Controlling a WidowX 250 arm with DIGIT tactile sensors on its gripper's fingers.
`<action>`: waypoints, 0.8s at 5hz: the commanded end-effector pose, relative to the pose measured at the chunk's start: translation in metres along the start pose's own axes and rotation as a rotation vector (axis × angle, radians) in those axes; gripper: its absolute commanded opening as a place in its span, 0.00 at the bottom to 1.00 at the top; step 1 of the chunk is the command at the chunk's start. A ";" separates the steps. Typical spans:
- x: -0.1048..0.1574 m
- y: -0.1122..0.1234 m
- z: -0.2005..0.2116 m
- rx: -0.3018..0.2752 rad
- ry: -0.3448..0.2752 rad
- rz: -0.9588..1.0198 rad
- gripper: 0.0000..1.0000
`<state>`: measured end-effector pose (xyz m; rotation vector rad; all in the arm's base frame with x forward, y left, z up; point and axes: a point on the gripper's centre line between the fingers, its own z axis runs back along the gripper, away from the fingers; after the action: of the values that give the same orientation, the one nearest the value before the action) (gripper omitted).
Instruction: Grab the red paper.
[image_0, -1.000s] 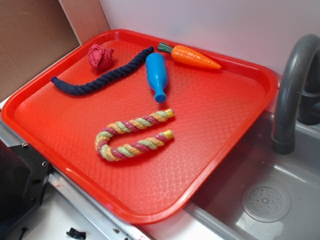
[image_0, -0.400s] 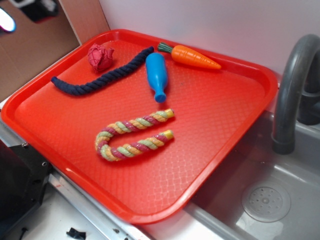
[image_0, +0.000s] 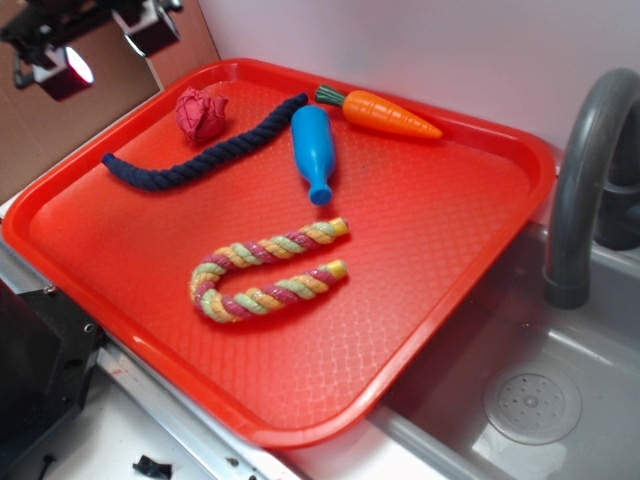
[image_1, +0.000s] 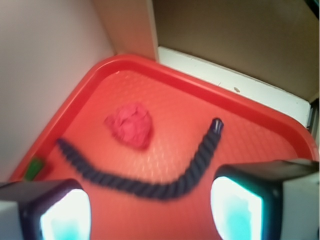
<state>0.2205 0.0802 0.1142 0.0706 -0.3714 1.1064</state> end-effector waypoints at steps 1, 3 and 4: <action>0.037 -0.011 -0.037 -0.025 -0.113 0.023 1.00; 0.048 -0.015 -0.068 0.020 -0.121 -0.014 1.00; 0.049 -0.019 -0.080 0.014 -0.100 -0.048 1.00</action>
<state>0.2754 0.1180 0.0403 0.1575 -0.3963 1.0538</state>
